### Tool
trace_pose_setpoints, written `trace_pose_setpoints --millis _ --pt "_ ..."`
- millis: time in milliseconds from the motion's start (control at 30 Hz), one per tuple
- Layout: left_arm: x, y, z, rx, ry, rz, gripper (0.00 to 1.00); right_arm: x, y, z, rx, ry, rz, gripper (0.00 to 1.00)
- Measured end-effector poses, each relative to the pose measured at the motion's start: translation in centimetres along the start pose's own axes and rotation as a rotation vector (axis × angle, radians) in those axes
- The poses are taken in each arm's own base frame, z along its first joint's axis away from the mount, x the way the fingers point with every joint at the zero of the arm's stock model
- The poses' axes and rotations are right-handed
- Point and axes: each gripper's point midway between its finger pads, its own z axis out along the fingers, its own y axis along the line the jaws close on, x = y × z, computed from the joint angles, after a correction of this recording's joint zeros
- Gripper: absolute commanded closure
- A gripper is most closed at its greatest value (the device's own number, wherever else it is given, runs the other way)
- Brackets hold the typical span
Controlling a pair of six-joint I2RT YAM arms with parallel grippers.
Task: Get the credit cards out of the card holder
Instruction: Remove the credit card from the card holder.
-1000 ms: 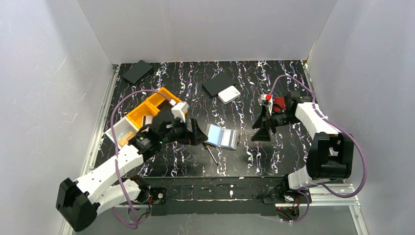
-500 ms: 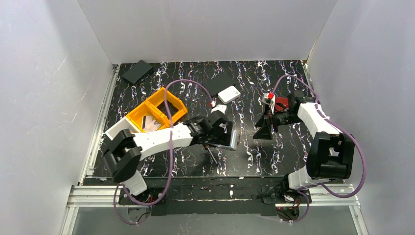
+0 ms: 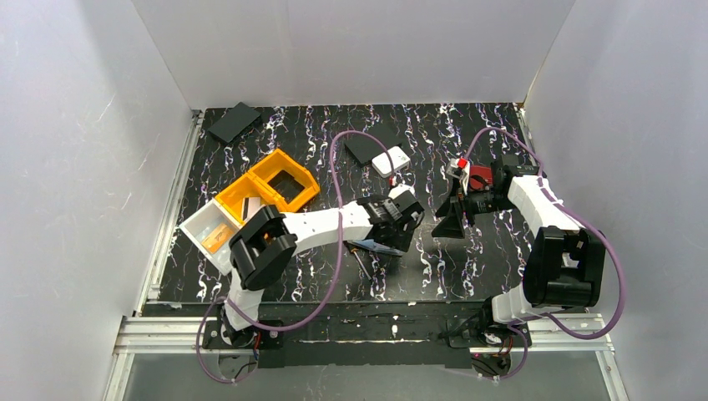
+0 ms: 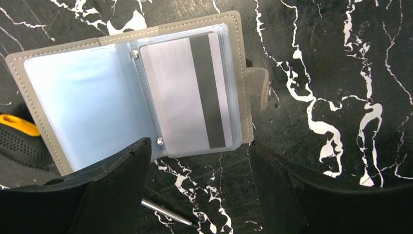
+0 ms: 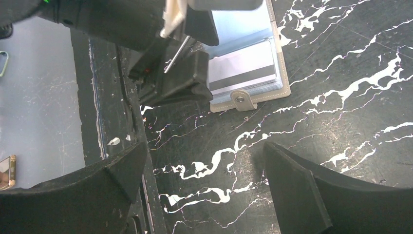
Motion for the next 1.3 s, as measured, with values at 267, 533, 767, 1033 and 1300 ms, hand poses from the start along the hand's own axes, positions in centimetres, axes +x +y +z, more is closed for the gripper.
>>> trace_pose_setpoints --millis 267,533,767,1033,1300 --pt "0.2 0.0 1.2 -0.028 0.027 0.042 0.32 0.0 0.0 0.0 0.0 0.0 0.0 0.02" --pt "0.2 -0.1 1.4 -0.031 0.035 0.056 0.42 0.0 0.0 0.0 0.0 0.0 0.0 0.02" --pt "0.1 -0.6 1.6 -0.015 0.042 0.057 0.44 0.0 0.0 0.0 0.0 0.0 0.001 0.02" --pt "0.5 -0.4 2.3 -0.017 0.064 0.053 0.43 0.0 0.0 0.0 0.0 0.0 0.001 0.02" --pt "0.3 -0.1 2.4 -0.015 0.066 0.036 0.4 0.0 0.0 0.0 0.0 0.0 0.001 0.02"
